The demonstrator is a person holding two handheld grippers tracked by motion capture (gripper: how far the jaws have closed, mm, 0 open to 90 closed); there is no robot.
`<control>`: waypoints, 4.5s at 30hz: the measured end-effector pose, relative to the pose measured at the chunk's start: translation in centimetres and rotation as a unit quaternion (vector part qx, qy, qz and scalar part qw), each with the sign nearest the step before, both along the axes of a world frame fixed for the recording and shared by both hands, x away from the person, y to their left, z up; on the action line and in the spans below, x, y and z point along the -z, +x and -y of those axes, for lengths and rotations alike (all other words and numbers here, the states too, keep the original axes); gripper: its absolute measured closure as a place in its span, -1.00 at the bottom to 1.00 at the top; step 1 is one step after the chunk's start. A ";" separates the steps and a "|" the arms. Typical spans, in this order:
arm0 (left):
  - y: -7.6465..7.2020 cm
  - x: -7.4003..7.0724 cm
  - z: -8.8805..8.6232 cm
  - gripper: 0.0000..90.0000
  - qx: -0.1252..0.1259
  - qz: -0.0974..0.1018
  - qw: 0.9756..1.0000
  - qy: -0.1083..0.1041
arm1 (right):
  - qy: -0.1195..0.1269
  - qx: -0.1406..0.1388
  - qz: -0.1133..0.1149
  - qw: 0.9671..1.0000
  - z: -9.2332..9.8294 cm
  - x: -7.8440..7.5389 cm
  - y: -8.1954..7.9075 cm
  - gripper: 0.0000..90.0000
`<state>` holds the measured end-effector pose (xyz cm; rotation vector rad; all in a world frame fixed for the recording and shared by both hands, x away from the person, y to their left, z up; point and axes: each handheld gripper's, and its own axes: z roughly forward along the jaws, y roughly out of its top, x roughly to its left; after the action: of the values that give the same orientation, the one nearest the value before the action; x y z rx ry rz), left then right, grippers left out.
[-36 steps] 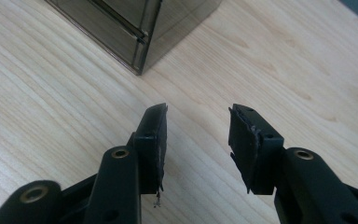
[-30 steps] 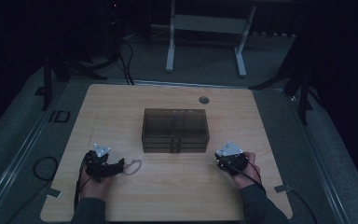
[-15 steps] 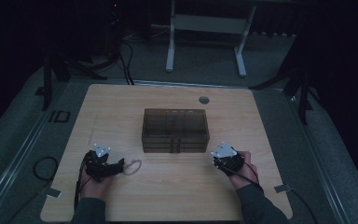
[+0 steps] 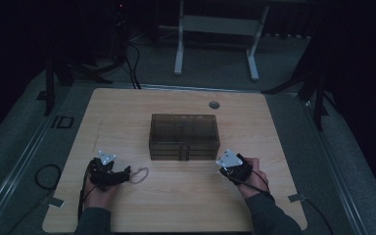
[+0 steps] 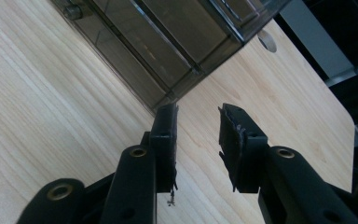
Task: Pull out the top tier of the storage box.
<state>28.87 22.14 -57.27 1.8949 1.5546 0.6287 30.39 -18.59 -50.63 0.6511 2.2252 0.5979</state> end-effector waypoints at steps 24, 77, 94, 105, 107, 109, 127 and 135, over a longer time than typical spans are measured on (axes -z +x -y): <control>0.0 0.0 0.0 -0.70 0.000 0.000 1.000 0.000 | -0.052 -0.023 0.037 0.998 -2.3 -0.6 -0.6 0.50; 0.0 0.0 0.0 -0.70 0.000 0.000 1.000 0.000 | -0.145 -0.052 0.107 0.982 -6.4 -0.8 -1.4 0.56; 0.0 0.0 0.0 -0.70 0.000 0.000 1.000 0.000 | -0.184 -0.061 0.130 0.972 -7.8 -0.3 -1.7 0.57; 0.0 0.0 0.0 -0.70 0.001 0.000 1.000 0.000 | -0.211 -0.065 0.151 0.964 -8.5 -0.1 -1.9 0.57; 0.0 0.0 0.0 -0.70 0.000 0.000 1.000 0.000 | -0.212 -0.065 0.154 0.963 -8.7 -0.1 -1.9 0.57; 0.0 0.0 0.0 -0.70 0.000 0.000 1.000 0.000 | -0.217 -0.065 0.159 0.961 -8.8 0.0 -1.9 0.57; 0.0 0.0 0.0 -0.70 0.000 0.000 1.000 0.000 | -0.248 -0.076 0.182 0.948 -9.9 0.3 -2.2 0.59; 0.0 0.0 0.0 -0.70 0.000 0.000 1.000 0.000 | -0.257 -0.079 0.188 0.944 -10.2 0.6 -2.2 0.60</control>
<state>28.87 22.14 -57.28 1.8953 1.5541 0.6293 28.15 -8.39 -51.20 0.0777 1.9567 0.1738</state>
